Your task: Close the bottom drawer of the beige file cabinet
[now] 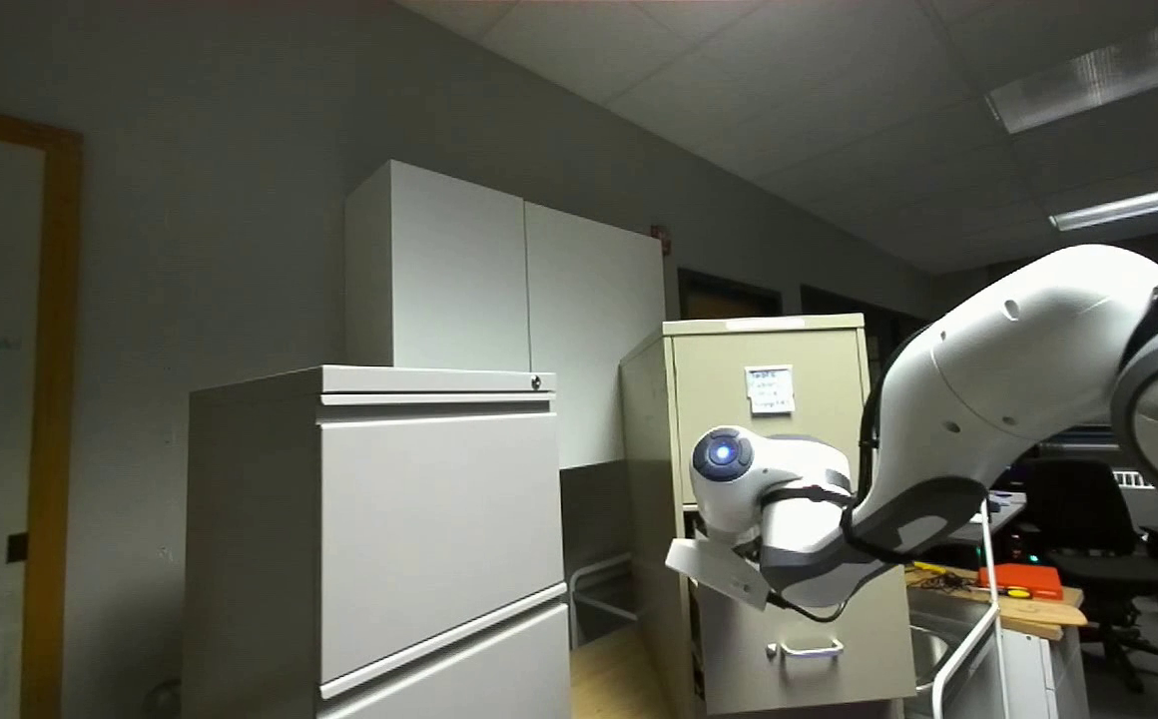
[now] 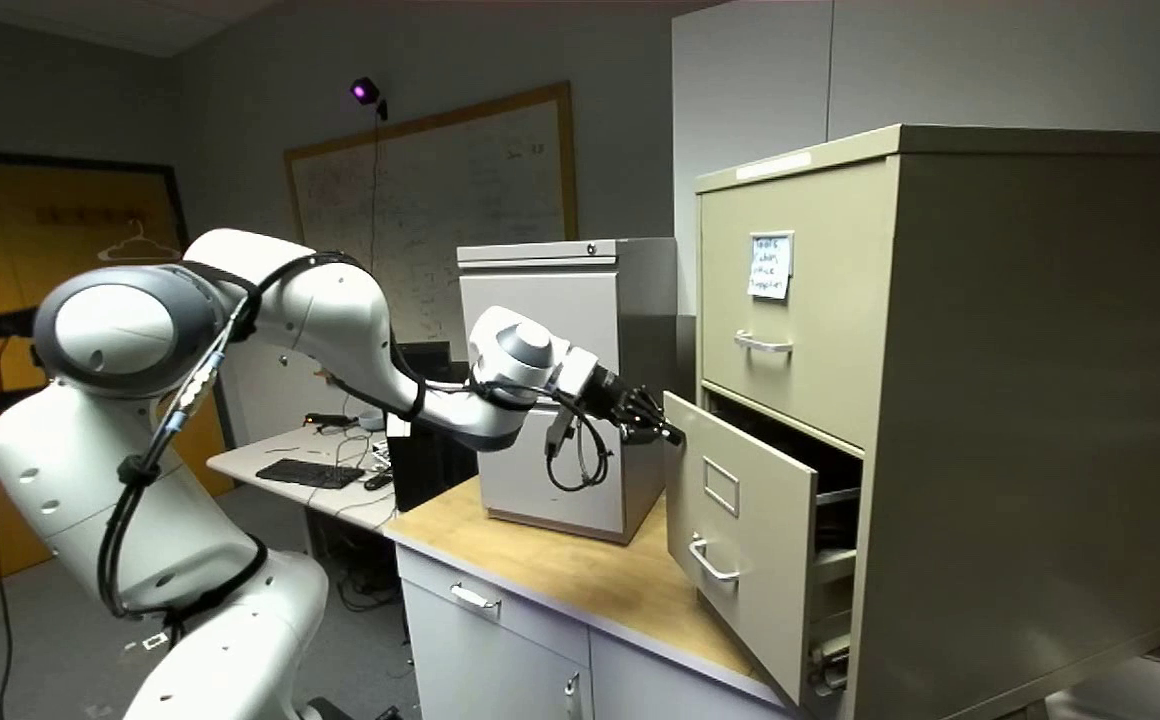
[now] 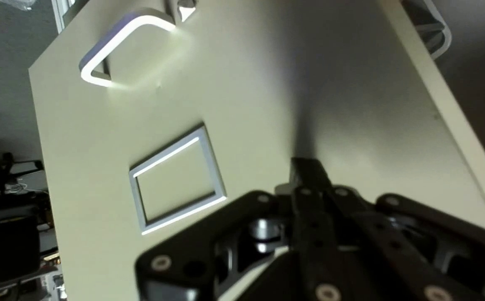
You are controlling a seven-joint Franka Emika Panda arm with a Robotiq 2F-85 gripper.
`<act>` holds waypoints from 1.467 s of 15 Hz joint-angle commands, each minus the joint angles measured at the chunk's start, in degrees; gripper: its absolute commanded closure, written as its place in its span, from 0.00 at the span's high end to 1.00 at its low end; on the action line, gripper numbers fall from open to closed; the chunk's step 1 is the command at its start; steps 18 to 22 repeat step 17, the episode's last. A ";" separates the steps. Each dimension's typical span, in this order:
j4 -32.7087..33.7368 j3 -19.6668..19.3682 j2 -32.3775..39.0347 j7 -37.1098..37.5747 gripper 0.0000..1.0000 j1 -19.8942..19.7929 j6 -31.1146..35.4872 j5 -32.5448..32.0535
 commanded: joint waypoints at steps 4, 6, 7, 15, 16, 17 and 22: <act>13.20 -6.14 15.81 13.04 0.00 14.43 -15.02 -22.14; 14.83 -13.04 18.79 14.70 0.00 22.58 -18.97 -26.25; 15.67 -16.63 20.02 15.06 0.00 26.42 -20.08 -27.64; 21.08 -31.42 24.97 14.60 0.00 39.34 -18.06 -28.35; 20.95 -32.08 24.84 14.52 0.00 39.94 -17.98 -28.30; 20.86 -32.67 24.69 14.40 0.00 40.40 -17.64 -28.25; 20.86 -32.67 24.69 14.40 0.00 40.40 -17.64 -28.25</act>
